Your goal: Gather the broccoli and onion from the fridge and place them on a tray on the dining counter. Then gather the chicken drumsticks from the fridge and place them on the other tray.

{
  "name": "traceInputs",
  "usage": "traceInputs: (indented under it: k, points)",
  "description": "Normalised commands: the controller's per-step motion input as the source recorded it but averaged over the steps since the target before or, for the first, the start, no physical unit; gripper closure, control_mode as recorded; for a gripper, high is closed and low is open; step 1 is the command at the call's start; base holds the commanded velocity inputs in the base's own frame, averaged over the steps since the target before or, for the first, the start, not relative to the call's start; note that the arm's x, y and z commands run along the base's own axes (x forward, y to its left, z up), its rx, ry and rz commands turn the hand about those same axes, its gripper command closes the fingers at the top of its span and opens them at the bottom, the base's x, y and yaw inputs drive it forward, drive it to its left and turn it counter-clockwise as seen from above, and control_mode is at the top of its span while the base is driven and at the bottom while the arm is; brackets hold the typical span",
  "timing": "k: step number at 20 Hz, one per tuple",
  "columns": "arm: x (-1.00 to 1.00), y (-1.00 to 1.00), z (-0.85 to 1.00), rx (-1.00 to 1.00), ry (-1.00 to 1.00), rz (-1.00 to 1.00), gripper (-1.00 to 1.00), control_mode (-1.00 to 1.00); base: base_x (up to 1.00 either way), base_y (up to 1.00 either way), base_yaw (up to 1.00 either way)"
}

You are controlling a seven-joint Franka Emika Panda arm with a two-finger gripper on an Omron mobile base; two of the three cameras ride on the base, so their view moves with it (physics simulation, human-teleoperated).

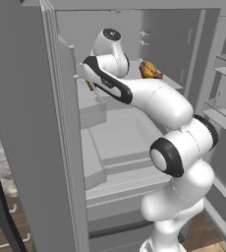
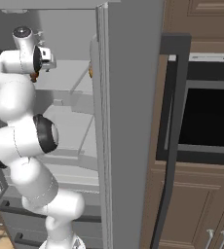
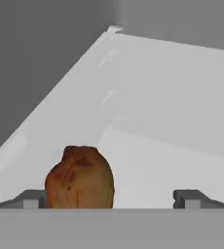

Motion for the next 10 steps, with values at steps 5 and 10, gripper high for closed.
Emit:
traceInputs:
  k: [5, 10]
  points:
    - [0.21, 0.09, -0.28, 0.00, 0.13, 0.00, -1.00, -1.00, 0.00, 0.00, 0.00]
    - [0.01, 0.00, -0.23, -0.02, 0.02, 0.00, -1.00, -1.00, 0.00, 0.00, 0.00]
